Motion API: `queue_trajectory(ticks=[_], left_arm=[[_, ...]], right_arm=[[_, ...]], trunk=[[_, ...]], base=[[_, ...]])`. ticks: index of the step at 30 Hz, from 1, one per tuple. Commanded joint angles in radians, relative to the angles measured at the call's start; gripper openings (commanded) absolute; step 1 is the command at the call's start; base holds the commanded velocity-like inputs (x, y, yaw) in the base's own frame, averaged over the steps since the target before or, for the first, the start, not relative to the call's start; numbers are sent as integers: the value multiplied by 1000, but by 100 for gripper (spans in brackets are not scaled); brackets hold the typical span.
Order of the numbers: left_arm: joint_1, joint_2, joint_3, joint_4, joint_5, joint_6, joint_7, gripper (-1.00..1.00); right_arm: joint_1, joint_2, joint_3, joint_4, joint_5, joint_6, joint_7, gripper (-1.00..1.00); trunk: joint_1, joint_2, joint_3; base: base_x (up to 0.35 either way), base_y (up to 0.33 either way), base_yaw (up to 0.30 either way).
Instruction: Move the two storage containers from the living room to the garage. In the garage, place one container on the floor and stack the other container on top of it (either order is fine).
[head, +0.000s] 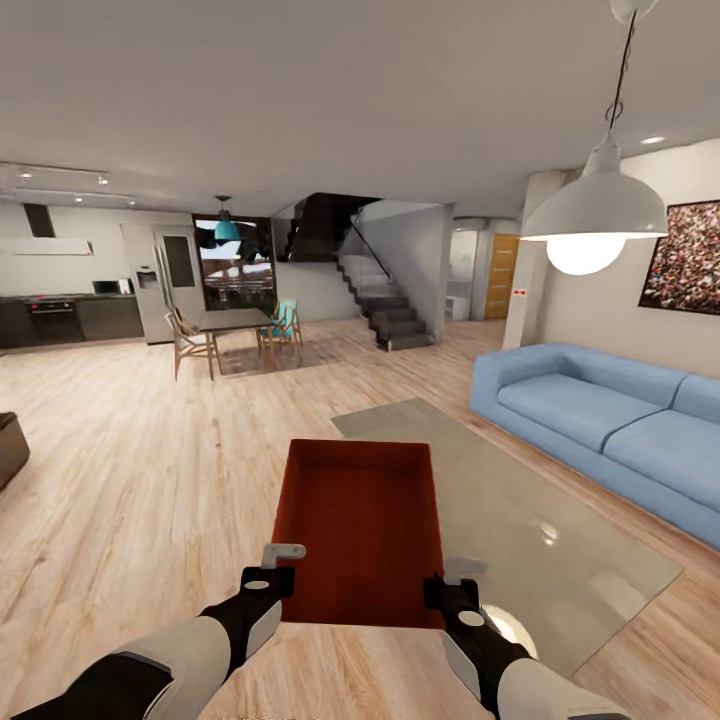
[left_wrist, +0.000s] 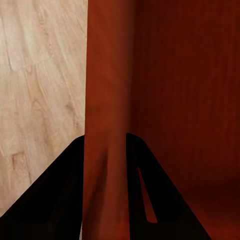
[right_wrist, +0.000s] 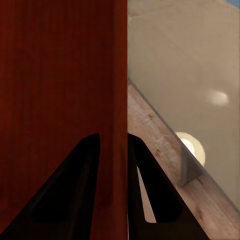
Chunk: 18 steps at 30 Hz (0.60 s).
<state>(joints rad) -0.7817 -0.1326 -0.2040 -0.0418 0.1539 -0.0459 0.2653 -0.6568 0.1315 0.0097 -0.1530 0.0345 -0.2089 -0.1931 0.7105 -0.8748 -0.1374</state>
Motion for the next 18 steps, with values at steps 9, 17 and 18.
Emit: queue_trajectory(ticks=[9,17,18], left_arm=[[-1,2,21,3,15,-5,31,-100],[-1,2,21,3,15,-5,31,-100],[-1,2,21,3,15,-5,31,-100]], right_arm=[[-1,0,-31,-23,16,-20,0,-100],[-1,0,-31,-23,16,-20,0,-100],[-1,0,-31,-23,16,-20,0,-100]], trunk=[[0,-1,-2],[0,-1,-2],[0,-1,-2]], base=[[0,0,284],[0,0,284],[0,0,284]])
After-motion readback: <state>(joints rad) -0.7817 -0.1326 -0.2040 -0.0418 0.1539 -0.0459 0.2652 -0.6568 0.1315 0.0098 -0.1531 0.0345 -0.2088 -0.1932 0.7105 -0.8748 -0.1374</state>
